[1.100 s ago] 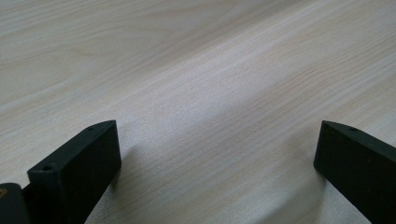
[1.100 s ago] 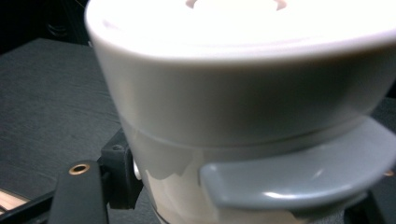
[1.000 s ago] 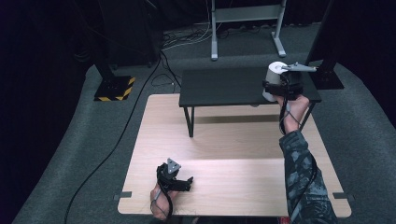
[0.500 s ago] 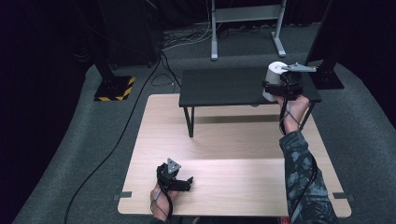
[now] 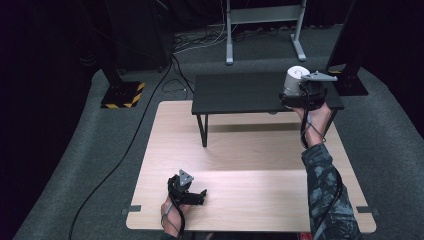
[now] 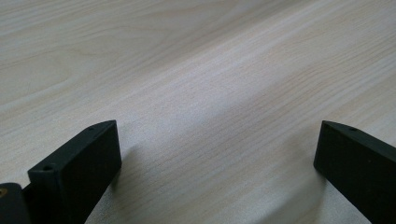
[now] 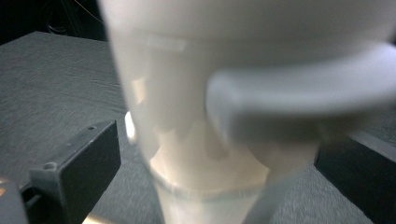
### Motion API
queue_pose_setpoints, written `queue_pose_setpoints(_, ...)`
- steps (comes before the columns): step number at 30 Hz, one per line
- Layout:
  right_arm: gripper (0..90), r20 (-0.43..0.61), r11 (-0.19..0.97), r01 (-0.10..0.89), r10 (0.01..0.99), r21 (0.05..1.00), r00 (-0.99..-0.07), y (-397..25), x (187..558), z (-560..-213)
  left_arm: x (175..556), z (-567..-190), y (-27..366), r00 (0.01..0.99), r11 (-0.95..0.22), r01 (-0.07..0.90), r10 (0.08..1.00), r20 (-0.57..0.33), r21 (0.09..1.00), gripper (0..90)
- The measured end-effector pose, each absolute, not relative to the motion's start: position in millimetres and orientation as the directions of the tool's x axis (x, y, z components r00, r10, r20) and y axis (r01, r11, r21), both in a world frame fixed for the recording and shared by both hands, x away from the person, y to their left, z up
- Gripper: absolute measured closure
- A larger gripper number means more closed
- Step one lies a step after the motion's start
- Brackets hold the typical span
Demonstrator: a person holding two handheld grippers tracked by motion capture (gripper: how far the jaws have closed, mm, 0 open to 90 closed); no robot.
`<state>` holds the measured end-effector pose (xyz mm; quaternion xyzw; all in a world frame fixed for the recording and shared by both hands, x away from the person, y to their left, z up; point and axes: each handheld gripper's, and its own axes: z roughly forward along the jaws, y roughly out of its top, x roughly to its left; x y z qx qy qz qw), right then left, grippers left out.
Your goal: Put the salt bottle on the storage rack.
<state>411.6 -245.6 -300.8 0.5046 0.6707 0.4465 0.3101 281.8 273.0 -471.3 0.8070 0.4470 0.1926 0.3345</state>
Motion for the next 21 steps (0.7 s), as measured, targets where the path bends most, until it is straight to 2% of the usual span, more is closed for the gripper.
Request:
queue_pose_setpoints(13,0.0,0.035,0.099,0.401,0.950,0.911,-0.312,-271,361,-322,282,-471,273,0.526,-0.376,0.593,0.851,0.012,0.712,0.0)
queue_pose_setpoints(21,0.0,0.053,0.099,0.437,0.945,0.894,-0.322,-287,311,-366,282,-471,273,0.526,-0.376,0.593,0.851,0.012,0.712,0.0)
